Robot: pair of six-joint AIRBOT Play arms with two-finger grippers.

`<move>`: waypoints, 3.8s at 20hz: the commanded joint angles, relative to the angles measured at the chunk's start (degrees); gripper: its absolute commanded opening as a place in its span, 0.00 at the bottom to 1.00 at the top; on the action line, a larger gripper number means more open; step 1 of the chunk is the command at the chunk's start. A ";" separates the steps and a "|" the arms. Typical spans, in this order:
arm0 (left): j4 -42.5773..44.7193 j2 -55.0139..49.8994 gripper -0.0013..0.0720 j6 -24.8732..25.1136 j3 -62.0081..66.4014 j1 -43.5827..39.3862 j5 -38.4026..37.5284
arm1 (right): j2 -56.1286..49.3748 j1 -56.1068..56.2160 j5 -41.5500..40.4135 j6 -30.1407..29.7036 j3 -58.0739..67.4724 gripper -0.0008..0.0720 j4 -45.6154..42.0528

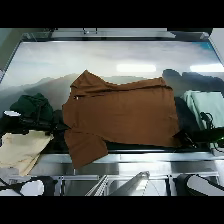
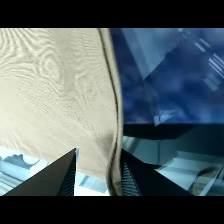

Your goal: Fold the shirts.

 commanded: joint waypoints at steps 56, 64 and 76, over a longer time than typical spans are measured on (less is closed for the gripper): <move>-6.88 -24.92 0.05 -2.27 56.94 -12.50 6.99 | -27.15 8.90 -10.03 -27.08 30.05 0.04 56.63; -6.84 -31.06 0.02 -4.37 64.76 -9.70 0.92 | -36.89 8.68 -3.96 -23.96 44.61 0.04 56.37; -0.83 -31.06 0.02 -9.84 64.59 -9.88 -14.25 | -36.24 8.68 0.07 -17.64 45.05 0.04 37.86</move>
